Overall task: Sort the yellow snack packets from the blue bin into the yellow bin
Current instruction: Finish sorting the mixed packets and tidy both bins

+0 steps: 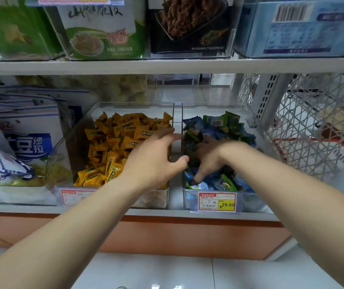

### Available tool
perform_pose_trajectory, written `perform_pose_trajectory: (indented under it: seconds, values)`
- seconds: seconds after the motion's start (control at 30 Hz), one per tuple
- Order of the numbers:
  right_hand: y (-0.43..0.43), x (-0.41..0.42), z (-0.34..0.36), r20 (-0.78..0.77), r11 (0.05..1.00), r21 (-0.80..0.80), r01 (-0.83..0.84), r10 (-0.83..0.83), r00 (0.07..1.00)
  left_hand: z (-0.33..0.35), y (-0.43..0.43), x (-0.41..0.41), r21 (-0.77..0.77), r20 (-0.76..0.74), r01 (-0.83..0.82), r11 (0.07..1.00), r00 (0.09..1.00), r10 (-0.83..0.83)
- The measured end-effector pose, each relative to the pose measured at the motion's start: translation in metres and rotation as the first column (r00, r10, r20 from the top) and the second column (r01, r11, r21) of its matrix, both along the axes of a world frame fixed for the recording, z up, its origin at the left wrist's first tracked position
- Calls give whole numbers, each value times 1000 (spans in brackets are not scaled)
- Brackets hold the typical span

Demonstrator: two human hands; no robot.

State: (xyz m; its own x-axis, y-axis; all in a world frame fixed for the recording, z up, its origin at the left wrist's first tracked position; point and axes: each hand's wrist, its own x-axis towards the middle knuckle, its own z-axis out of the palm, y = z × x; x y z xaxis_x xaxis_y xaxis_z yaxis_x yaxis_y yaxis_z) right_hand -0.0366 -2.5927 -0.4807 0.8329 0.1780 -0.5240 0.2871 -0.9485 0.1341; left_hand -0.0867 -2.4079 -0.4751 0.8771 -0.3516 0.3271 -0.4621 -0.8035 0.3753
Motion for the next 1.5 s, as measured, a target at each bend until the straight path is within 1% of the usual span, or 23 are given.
perform_pose_trajectory:
  seconds: [0.07,0.17,0.3,0.4,0.5,0.57,0.63,0.7,0.77,0.8,0.83,0.9,0.97,1.03,1.13,1.17,1.2,1.23,1.3,1.33,1.4,1.43,1.5]
  values:
    - [2,5,-2,-27,1000,21,10,-9,1000,-2,1,2,-27,11,1,1000,1000,-1]
    - [0,5,-8,-39,987,145,70,-65,997,-5,4,4,-48,5,15,999,1000,-14]
    - [0,4,-12,96,992,125,-9,-3,995,-6,5,3,-77,7,8,997,1000,-7]
    - [-3,1,-16,218,976,206,-75,29,976,-6,6,1,-84,3,1,996,1000,-1]
    - [-11,1,-15,246,950,304,-71,-6,969,-6,6,0,-89,-3,-11,996,1000,10]
    - [-18,3,-10,240,891,453,-18,-102,965,-7,6,1,-91,-7,-11,996,1000,10]
    - [-27,4,0,264,779,626,13,-227,938,-7,7,2,-99,-18,-5,995,1000,3]
    - [-35,6,11,342,686,727,-17,-341,876,-7,7,3,-107,-21,2,994,1000,-4]
    - [-42,8,20,410,622,780,-64,-432,803,-7,6,4,-116,-15,3,993,1000,-5]
    - [-45,10,23,434,620,781,-78,-449,781,-7,6,5,-121,-15,3,993,1000,-5]
    - [-46,12,25,459,651,756,-71,-450,766,-7,6,5,-124,-16,3,992,1000,-5]
    - [-48,14,27,536,792,611,-3,-411,737,-7,6,5,-120,-18,6,993,1000,-8]
    - [-47,14,28,612,916,393,79,-325,721,-7,7,5,-108,-12,6,994,1000,-7]
    - [-47,13,31,596,947,287,142,-292,748,-8,7,5,-104,-8,10,995,1000,-11]
    - [-41,8,40,579,951,250,183,-298,759,-8,8,5,-120,-9,22,993,1000,-23]
    - [-36,5,43,603,955,254,156,-282,746,-8,9,5,-121,-9,25,992,1000,-26]
    - [-30,2,45,612,945,306,112,-285,737,-8,9,5,-121,-9,27,992,1000,-28]
    - [-23,-1,44,594,908,414,64,-322,737,-8,9,5,-120,-10,27,992,1000,-28]
    - [-8,-9,41,448,744,668,20,-423,787,-8,8,5,-122,-9,23,992,1000,-24]
    - [-3,-12,36,355,695,718,39,-414,838,-7,7,6,-120,-9,20,993,1000,-21]
    - [5,-14,20,203,699,709,95,-332,921,-7,7,5,-118,-10,16,993,1000,-17]
    - [6,-14,12,151,716,686,128,-312,938,-6,7,4,-119,-13,15,993,1000,-16]
    - [4,-7,0,124,748,639,177,-327,937,-5,6,3,-117,-15,14,993,1000,-16]
